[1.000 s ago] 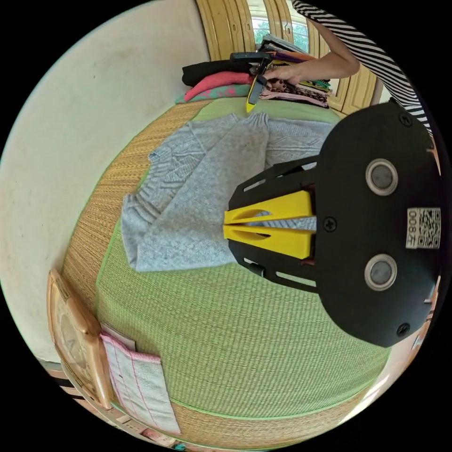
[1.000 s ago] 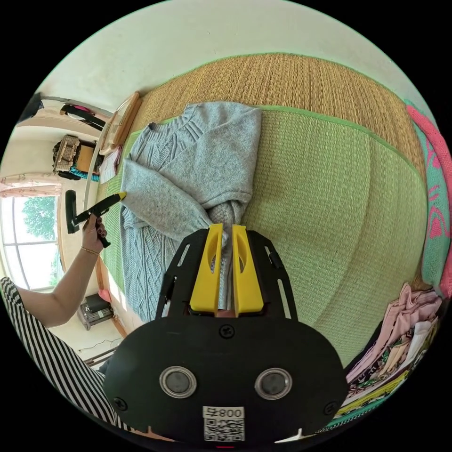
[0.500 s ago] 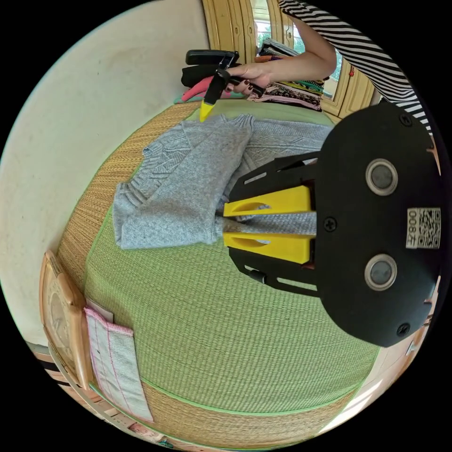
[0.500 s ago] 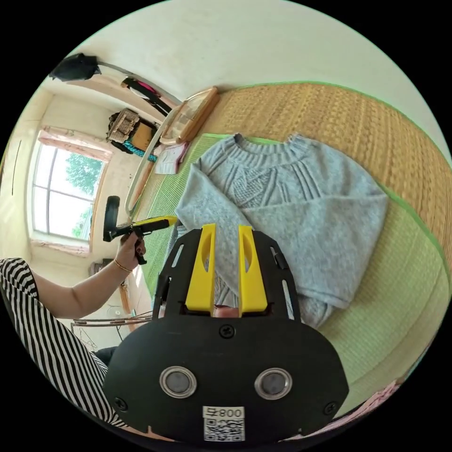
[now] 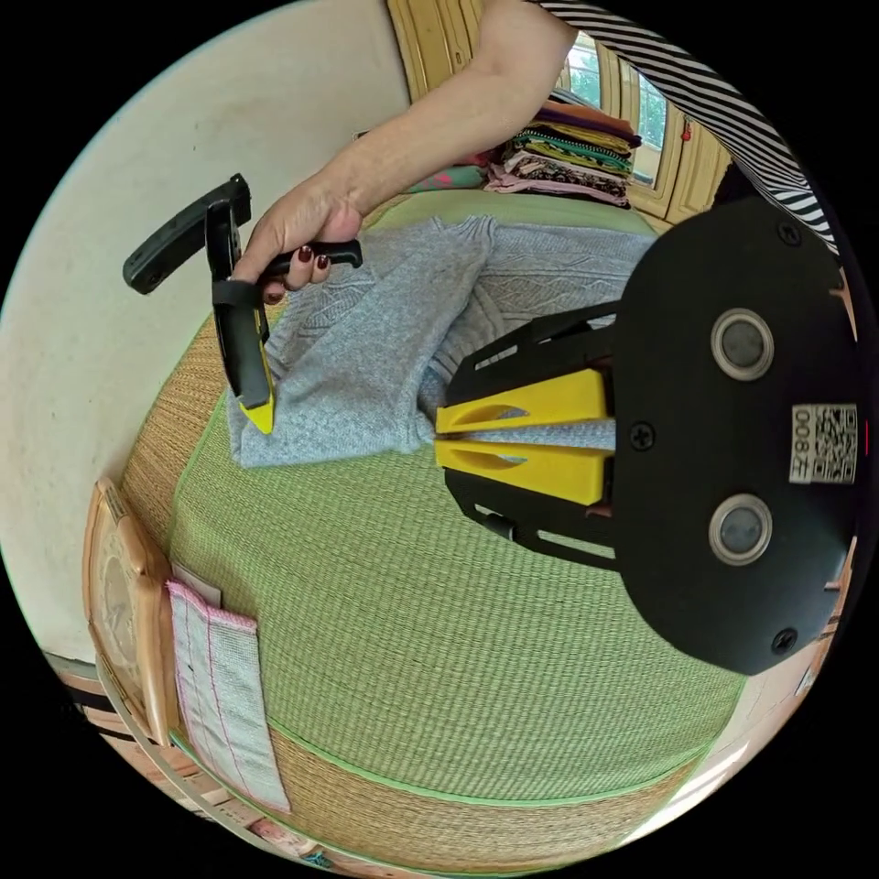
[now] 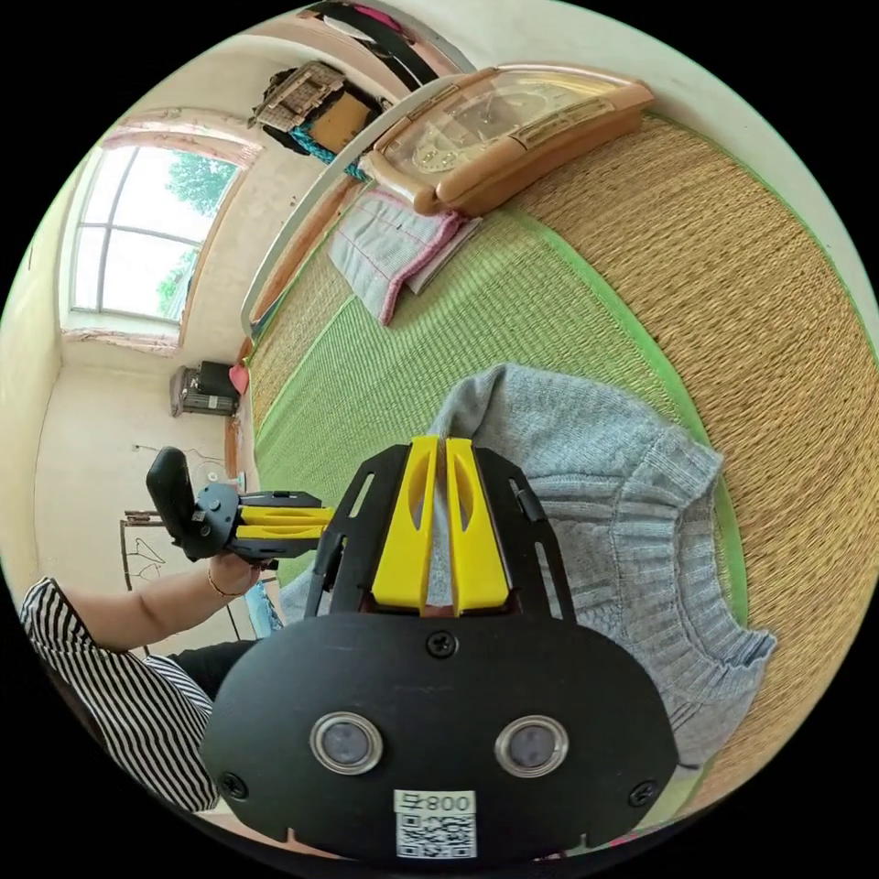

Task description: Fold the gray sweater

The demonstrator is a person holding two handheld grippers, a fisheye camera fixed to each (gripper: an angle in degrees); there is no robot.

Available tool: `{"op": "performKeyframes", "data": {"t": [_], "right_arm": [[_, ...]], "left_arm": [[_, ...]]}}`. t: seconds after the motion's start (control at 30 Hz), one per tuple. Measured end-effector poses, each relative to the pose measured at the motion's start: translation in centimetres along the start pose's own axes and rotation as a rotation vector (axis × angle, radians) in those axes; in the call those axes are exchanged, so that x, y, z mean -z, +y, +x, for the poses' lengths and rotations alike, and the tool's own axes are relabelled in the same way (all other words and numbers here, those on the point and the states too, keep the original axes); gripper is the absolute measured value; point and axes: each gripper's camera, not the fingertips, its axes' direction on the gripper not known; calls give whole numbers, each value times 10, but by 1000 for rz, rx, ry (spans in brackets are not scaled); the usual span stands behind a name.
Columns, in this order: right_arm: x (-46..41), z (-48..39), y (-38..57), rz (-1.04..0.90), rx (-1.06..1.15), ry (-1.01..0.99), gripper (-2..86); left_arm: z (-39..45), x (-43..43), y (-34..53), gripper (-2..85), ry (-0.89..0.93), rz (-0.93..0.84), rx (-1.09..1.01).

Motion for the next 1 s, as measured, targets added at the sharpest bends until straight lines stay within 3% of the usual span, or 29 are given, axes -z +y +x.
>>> {"op": "performKeyframes", "data": {"t": [0.13, 0.3, 0.53, 1.0], "right_arm": [[42, 11, -12, 131, -19, -151, 10], [35, 27, -37, 132, -81, -255, 11], [45, -6, -94, 75, -1, -208, 11], [25, -5, -149, -40, -32, -125, 20]], "left_arm": [[-37, -2, 15, 20, 58, 51, 95], [-60, -7, 22, 40, 131, 110, 150], [-65, -11, 4, 83, 110, 136, 63], [-77, -12, -5, 44, 1, 104, -3]]}}
